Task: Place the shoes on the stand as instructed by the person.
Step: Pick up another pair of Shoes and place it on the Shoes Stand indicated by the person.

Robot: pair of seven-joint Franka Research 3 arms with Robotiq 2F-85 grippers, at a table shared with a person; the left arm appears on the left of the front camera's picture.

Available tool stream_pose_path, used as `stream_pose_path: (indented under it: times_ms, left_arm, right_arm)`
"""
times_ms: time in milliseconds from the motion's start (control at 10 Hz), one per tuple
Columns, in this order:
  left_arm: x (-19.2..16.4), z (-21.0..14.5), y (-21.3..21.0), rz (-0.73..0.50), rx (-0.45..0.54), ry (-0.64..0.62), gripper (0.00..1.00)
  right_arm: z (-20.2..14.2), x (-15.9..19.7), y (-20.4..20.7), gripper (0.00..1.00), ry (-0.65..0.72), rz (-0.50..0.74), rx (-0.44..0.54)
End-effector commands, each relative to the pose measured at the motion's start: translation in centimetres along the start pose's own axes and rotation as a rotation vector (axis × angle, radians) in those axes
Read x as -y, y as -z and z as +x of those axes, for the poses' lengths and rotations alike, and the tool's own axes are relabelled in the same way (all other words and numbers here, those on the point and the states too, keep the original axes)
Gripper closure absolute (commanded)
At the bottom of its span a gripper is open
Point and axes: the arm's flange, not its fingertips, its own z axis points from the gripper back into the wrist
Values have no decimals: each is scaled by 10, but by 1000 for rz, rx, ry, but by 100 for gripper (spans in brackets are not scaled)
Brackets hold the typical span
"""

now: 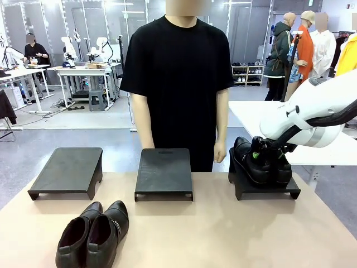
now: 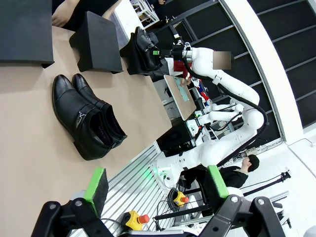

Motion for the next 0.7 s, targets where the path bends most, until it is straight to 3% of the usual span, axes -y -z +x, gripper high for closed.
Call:
stream_pose_path:
  times_ms: [0, 400, 600]
  left_arm:
    - [-1, 1, -2, -19, 5, 22, 0]
    - [-1, 1, -2, -19, 5, 22, 0]
    - [-1, 1, -2, -19, 5, 22, 0]
  right_arm:
    - [0, 2, 1, 3, 5, 0, 0]
    - [0, 0, 0, 3, 0, 0, 0]
    - [-30, -3, -50, 2, -44, 156, 23]
